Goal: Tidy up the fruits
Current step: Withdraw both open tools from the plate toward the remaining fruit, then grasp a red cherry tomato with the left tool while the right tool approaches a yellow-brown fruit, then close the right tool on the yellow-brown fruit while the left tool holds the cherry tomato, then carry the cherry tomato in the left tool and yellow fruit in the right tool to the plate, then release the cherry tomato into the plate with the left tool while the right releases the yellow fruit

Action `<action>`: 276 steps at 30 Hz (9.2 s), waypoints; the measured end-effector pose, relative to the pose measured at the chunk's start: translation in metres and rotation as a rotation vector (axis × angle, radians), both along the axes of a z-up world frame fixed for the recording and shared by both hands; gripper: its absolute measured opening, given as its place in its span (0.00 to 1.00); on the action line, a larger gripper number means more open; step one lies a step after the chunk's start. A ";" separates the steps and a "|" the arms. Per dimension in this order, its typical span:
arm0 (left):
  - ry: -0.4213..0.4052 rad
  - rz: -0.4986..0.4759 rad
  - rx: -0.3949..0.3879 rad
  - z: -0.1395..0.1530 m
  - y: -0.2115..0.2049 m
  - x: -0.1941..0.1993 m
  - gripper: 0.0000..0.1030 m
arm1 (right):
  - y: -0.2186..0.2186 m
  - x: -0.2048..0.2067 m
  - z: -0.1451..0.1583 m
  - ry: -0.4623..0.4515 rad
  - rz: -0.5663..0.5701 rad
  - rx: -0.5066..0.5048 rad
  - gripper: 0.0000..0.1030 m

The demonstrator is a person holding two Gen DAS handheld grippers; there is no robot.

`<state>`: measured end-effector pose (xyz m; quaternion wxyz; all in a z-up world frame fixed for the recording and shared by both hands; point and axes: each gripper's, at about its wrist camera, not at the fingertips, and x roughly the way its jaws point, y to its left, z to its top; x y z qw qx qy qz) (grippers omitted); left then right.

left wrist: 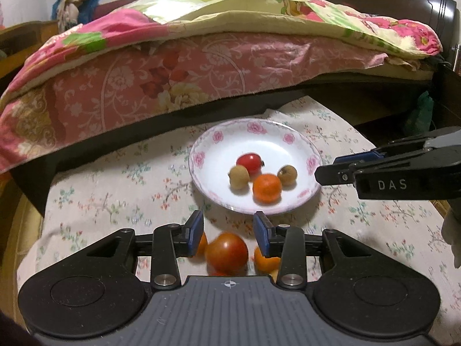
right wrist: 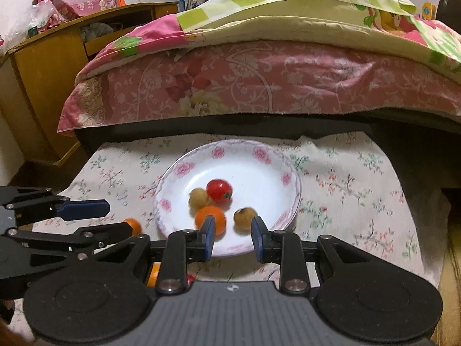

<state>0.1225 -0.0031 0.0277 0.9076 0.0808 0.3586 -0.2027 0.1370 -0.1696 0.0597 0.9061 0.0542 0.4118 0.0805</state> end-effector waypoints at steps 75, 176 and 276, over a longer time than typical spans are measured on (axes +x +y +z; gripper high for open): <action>0.140 -0.071 0.049 -0.051 0.014 -0.027 0.38 | 0.060 -0.038 -0.049 0.212 0.162 0.003 0.26; 0.158 -0.118 0.110 -0.049 0.029 -0.059 0.45 | 0.073 -0.044 -0.053 0.158 0.238 -0.093 0.25; 0.010 -0.037 -0.007 -0.035 -0.035 0.075 0.48 | 0.004 0.050 -0.043 -0.001 0.026 -0.051 0.26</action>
